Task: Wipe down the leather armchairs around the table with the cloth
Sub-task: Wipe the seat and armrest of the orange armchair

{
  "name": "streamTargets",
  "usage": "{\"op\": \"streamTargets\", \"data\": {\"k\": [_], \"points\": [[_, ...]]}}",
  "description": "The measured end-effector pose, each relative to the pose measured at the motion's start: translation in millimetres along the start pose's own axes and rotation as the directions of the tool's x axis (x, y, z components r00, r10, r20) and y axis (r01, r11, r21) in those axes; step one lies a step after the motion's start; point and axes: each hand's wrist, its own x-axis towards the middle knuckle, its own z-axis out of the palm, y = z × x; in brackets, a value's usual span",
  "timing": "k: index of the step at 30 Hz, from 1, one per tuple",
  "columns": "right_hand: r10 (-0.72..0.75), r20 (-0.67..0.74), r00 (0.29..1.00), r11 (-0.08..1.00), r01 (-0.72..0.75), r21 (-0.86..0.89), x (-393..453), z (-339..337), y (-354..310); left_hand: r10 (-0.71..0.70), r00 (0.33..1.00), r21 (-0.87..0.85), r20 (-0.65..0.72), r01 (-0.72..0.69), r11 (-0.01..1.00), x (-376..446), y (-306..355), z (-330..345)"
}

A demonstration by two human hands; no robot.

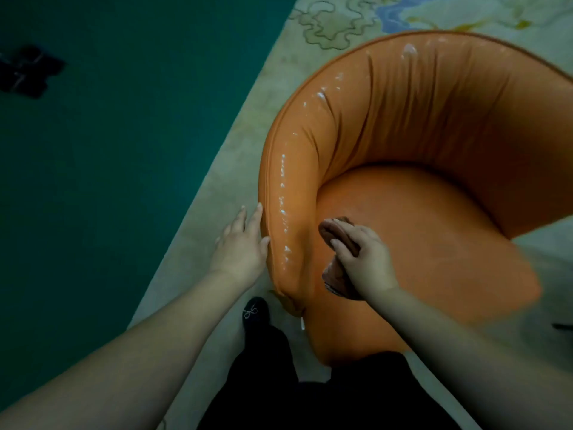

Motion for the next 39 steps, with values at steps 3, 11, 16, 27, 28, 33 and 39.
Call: {"op": "streamTargets", "data": {"k": [3, 11, 16, 27, 28, 33, 39], "points": [[0.093, -0.086, 0.992, 0.996, -0.092, 0.023, -13, 20, -9, 0.136, 0.988, 0.082, 0.069, -0.141, 0.987, 21, -11, -7], [0.283, -0.258, 0.924, 0.957, -0.254, 0.142, -48, 54, -31, 0.281, 0.954, 0.081, 0.103, -0.289, 0.954, 39, -13, -18], [0.258, -0.278, 0.925, 0.961, -0.217, 0.169, -48, 66, -37, 0.258, 0.963, 0.071, 0.082, -0.263, 0.962, 42, -12, -19], [0.27, -0.163, 0.949, 0.963, -0.268, 0.03, -48, 124, -45, 0.332, 0.938, -0.156, 0.102, -0.315, 0.936, 75, -22, -27], [0.293, -0.161, 0.942, 0.955, -0.297, -0.001, -45, 132, -48, 0.35, 0.931, -0.165, 0.104, -0.331, 0.929, 83, -23, -31], [0.366, -0.318, 0.875, 0.93, -0.36, 0.08, -27, 137, -51, 0.408, 0.897, -0.155, 0.169, -0.384, 0.91, 116, -22, -49], [0.398, -0.418, 0.817, 0.917, -0.373, 0.142, -43, 149, -56, 0.442, 0.873, -0.188, 0.206, -0.408, 0.894, 116, -19, -45]]}}
